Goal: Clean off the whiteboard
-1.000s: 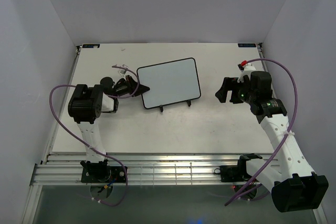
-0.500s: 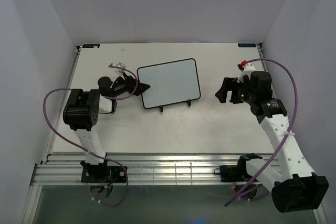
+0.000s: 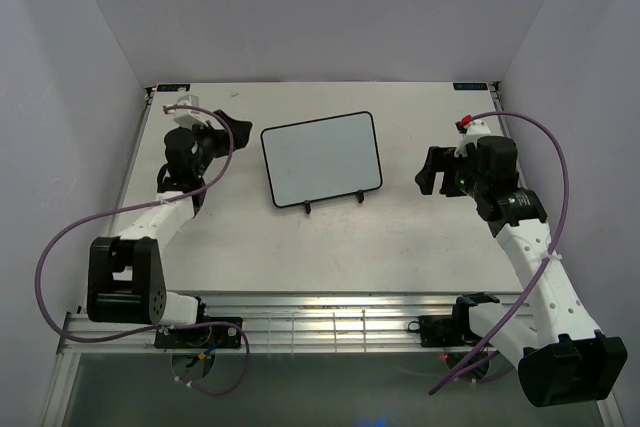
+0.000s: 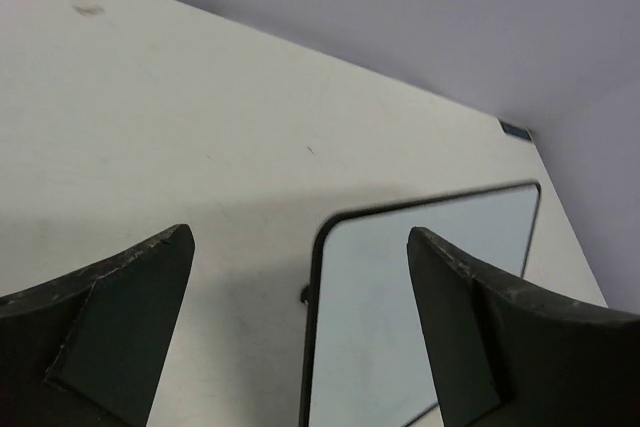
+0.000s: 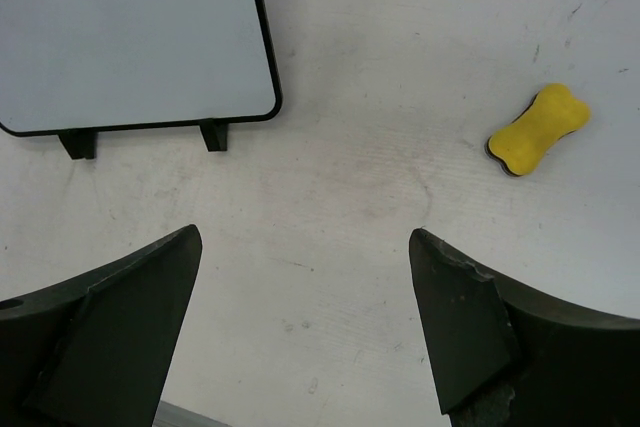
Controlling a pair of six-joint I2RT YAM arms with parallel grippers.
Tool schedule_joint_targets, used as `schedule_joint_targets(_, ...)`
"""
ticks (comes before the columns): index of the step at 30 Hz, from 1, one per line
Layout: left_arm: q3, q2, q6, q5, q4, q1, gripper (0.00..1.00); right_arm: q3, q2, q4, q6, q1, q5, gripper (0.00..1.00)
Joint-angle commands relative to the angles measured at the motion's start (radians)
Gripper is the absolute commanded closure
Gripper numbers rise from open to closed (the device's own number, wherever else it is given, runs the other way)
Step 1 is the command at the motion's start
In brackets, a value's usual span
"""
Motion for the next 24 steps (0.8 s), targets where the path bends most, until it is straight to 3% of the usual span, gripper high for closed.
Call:
schedule_joint_targets(1,0.144,-0.129,0.04,-0.337,-0.436,0.006,0.02,0.036,-0.02,0.015,-0.01,0.012,0.053,0.1)
schedule_joint_targets(6,0.322,-0.238,0.157,-0.436,-0.813,0.006,0.02,0.089,-0.031,-0.048,0.018,0.015,0.104,0.1)
schedule_joint_targets(11,0.318,-0.452,0.231,-0.458,-0.912,0.001,0.02,0.189,-0.071,-0.162,0.009,0.015,0.139,0.1)
schedule_joint_targets(15,0.336,-0.578,0.263,-0.398,-1.056,-0.019,0.02,0.218,-0.114,-0.226,-0.008,0.016,0.172,0.1)
schedule_joint_targets(20,0.333,-0.759,0.307,-0.493,-1.194,-0.054,0.02,0.214,-0.176,-0.301,-0.034,0.016,0.184,0.1)
schedule_joint_targets(24,0.321,-0.868,0.326,-0.471,-1.289,-0.068,0.02,0.203,-0.227,-0.341,-0.038,0.021,0.215,0.1)
